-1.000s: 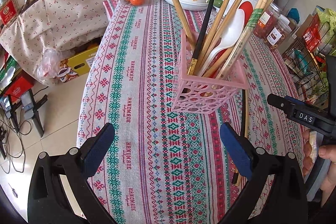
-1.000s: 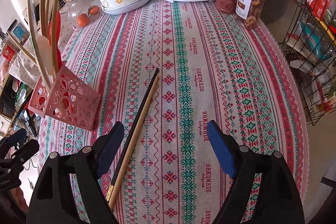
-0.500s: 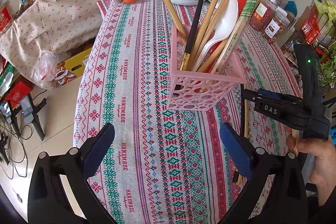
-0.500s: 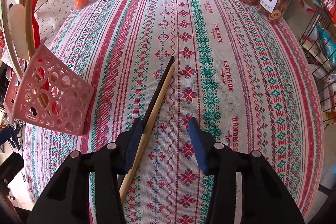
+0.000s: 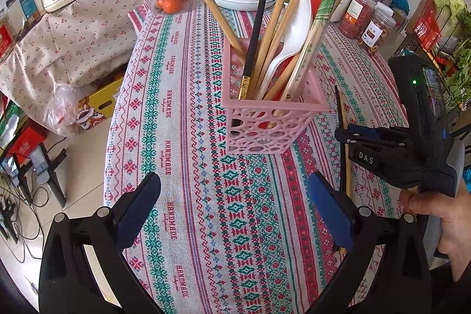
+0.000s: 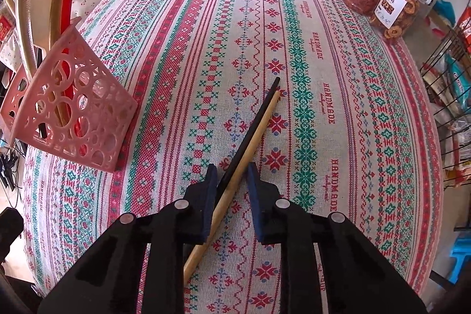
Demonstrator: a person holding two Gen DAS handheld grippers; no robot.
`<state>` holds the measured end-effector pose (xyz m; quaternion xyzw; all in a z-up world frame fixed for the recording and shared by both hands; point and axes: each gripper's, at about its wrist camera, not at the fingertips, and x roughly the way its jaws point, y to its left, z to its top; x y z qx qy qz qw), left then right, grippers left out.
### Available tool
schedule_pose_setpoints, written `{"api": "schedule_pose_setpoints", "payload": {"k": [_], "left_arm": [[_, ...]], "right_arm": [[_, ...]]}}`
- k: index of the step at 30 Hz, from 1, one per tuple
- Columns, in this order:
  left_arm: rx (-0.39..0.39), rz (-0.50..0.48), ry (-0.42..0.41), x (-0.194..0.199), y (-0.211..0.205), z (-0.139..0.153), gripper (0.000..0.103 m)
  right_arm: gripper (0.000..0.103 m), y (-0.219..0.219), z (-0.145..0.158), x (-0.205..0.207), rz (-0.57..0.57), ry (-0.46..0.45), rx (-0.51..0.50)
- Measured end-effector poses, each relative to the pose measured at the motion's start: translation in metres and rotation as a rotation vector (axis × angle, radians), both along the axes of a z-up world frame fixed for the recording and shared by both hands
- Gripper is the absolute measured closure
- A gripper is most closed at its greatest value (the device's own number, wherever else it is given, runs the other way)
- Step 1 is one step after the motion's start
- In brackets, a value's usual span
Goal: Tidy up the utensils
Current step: 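Reach the right tool to the pile and grasp a bamboo chopstick, then grasp the black chopstick with the left tool while the right tool lifts its chopstick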
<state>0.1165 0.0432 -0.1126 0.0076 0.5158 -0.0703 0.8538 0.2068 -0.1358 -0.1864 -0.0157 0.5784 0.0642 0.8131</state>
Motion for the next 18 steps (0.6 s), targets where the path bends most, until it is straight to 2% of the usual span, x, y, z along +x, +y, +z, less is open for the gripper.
{"api": "schedule_pose_setpoints", "payload": {"k": [1, 2, 4, 9, 14, 18], "left_arm": [[0.014, -0.015, -0.011, -0.001, -0.003, 0.001, 0.007], [0.036, -0.026, -0.027, -0.002, -0.006, 0.003, 0.007], [0.078, -0.047, -0.056, -0.005, -0.012, 0.005, 0.007], [0.146, -0.113, -0.085, -0.011, -0.028, 0.003, 0.007], [0.125, -0.156, -0.066, -0.016, -0.042, -0.001, 0.007], [0.075, -0.148, -0.038, -0.016, -0.044, -0.003, 0.007]], "right_arm": [[0.087, -0.002, 0.000, 0.000, -0.008, 0.009, 0.019], [0.096, -0.007, 0.001, 0.000, -0.010, 0.018, 0.050], [0.096, -0.013, 0.002, 0.000, -0.012, 0.038, 0.090], [0.096, -0.029, 0.002, -0.010, 0.002, 0.091, 0.106], [0.093, -0.056, 0.005, -0.020, -0.024, 0.114, 0.198], [0.091, -0.071, 0.012, -0.021, -0.058, 0.100, 0.212]]}}
